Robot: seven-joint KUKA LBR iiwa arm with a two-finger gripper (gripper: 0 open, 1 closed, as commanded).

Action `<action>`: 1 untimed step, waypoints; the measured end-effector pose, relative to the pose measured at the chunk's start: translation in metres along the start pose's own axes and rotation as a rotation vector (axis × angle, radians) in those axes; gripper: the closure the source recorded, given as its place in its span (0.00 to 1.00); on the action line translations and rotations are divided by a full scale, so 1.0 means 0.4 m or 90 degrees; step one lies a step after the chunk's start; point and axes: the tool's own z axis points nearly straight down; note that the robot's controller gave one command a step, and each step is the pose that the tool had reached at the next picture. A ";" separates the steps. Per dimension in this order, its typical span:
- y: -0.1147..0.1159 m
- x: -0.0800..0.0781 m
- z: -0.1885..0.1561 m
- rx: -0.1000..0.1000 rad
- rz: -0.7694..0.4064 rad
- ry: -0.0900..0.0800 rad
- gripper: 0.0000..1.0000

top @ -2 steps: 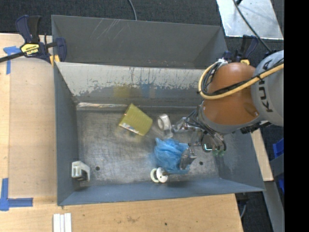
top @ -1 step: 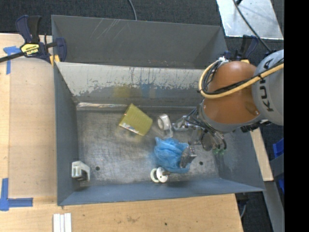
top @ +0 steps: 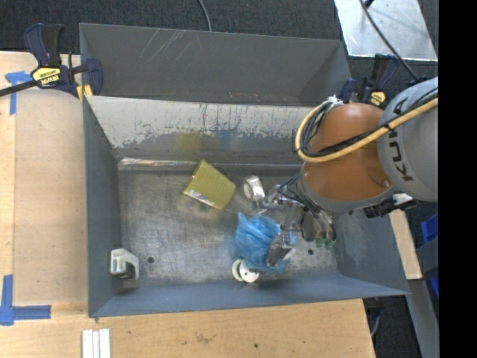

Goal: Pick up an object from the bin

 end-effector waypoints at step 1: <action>0.039 0.045 0.103 0.000 -0.031 0.000 0.00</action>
Offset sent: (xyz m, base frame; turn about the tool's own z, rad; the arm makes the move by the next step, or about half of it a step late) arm -0.0001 0.0087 -0.0362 0.1658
